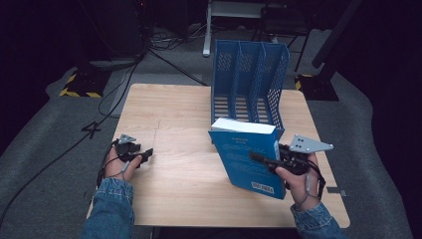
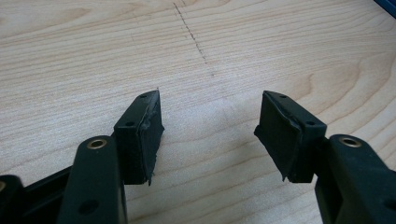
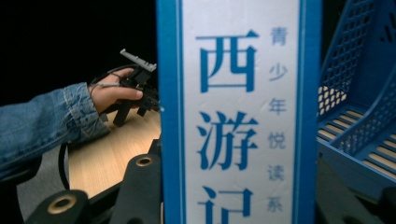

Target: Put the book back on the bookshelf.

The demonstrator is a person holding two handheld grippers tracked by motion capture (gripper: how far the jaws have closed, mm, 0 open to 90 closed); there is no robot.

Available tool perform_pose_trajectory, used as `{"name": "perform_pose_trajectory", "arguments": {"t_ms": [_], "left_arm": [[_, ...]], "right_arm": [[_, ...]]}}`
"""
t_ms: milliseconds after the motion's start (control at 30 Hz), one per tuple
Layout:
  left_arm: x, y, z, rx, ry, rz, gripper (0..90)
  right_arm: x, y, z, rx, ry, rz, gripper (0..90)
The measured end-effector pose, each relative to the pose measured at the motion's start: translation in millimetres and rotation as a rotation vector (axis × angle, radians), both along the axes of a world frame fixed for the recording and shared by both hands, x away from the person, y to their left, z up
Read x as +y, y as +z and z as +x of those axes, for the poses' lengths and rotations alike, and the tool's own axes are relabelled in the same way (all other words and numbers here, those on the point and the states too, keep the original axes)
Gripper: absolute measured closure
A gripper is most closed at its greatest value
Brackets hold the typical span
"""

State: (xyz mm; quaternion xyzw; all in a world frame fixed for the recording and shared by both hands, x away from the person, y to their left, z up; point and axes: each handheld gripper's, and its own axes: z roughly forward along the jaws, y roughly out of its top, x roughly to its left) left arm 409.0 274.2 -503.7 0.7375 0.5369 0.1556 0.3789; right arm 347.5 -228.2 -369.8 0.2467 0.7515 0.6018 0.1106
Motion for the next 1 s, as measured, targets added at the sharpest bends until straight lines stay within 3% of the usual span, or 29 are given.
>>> {"name": "perform_pose_trajectory", "arguments": {"t_ms": [167, 300, 567, 733, 1000], "left_arm": [[-6.4, 0.1, 0.1, -0.010, 0.030, 0.034, 39.5], [-20.3, 0.0, -0.3, -0.030, 0.029, 0.158, 37.5], [-25.4, -0.1, 0.1, -0.026, 0.048, 0.156, 34.6], [-25.4, -0.2, -0.1, -0.026, 0.048, 0.155, 34.6], [-27.2, -0.1, -2.3, -0.025, 0.070, 0.158, 34.7]], "right_arm": [[-14.8, -4.5, 8.2, 0.025, -0.039, 0.045, 62.3], [-21.3, -5.3, 11.6, 0.020, -0.079, 0.040, 62.3], [-17.2, 0.1, 12.2, -0.008, -0.102, 0.004, 62.2], [-6.4, 11.0, 19.8, -0.028, -0.077, 0.000, 62.3], [15.6, 37.8, 39.9, -0.073, -0.031, 0.038, 62.2]]}}
